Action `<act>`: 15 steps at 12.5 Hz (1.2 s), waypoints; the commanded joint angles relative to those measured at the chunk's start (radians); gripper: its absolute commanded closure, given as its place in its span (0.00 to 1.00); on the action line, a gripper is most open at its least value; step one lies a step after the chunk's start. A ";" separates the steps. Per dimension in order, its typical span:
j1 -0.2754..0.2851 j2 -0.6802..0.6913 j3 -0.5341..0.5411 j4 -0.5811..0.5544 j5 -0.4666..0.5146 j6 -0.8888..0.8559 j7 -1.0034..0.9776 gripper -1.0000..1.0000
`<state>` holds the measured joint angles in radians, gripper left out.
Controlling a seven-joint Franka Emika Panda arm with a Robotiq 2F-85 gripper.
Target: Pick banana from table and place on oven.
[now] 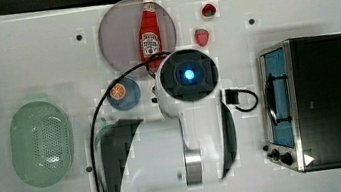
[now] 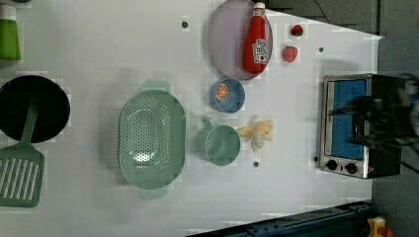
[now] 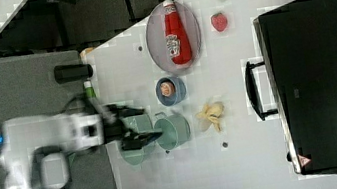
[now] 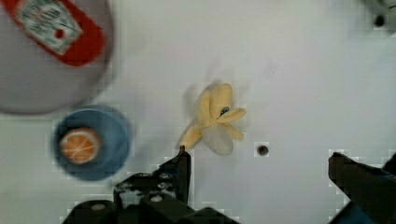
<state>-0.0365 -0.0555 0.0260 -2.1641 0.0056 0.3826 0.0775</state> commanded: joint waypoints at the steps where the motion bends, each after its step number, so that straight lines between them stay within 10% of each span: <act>1: 0.008 0.000 -0.003 -0.072 -0.019 0.130 -0.023 0.00; 15: 0.021 0.403 0.042 -0.241 -0.018 0.703 0.167 0.00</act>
<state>-0.0068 0.3828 0.0760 -2.4258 -0.0115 1.0635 0.2048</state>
